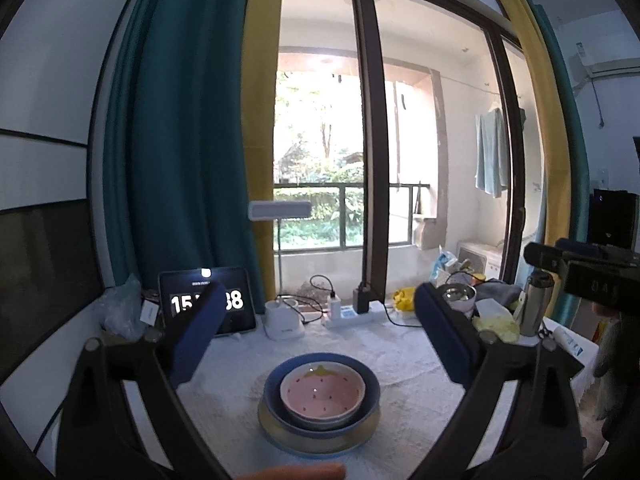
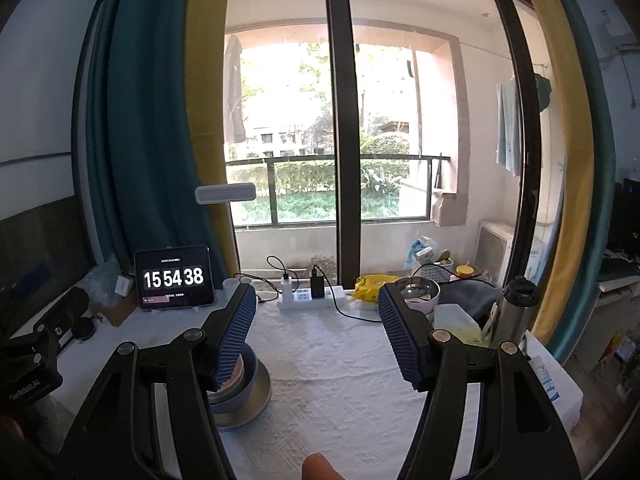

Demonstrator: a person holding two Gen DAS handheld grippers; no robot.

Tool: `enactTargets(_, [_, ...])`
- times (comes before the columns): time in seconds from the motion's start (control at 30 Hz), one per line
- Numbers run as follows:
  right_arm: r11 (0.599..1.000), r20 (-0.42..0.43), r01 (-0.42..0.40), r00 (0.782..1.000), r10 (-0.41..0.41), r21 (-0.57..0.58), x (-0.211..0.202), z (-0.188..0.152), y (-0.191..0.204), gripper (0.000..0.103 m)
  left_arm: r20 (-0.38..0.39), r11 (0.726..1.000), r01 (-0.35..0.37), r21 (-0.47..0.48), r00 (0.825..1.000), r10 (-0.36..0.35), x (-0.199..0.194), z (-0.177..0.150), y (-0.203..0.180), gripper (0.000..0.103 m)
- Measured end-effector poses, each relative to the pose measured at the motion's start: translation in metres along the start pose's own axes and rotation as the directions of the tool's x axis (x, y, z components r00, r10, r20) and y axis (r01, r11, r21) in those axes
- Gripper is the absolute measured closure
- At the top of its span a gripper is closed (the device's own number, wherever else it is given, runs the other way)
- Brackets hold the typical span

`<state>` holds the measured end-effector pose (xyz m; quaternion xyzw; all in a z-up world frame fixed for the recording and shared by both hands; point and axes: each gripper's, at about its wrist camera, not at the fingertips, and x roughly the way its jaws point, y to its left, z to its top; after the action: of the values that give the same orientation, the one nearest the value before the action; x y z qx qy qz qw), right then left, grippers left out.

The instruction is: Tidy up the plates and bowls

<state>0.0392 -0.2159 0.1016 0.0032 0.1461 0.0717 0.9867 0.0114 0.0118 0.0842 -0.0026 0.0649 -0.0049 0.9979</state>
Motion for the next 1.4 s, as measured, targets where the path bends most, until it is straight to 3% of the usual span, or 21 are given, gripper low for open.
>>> enactTargets(1.4, [1.0,-0.035,-0.008,0.999,0.008,0.013,0.0072,-0.0074,-0.0074,0.036,0.006,1.0,0.003,0.011,1.0,-0.003,-0.0045,0.001,-0.0058,0.007])
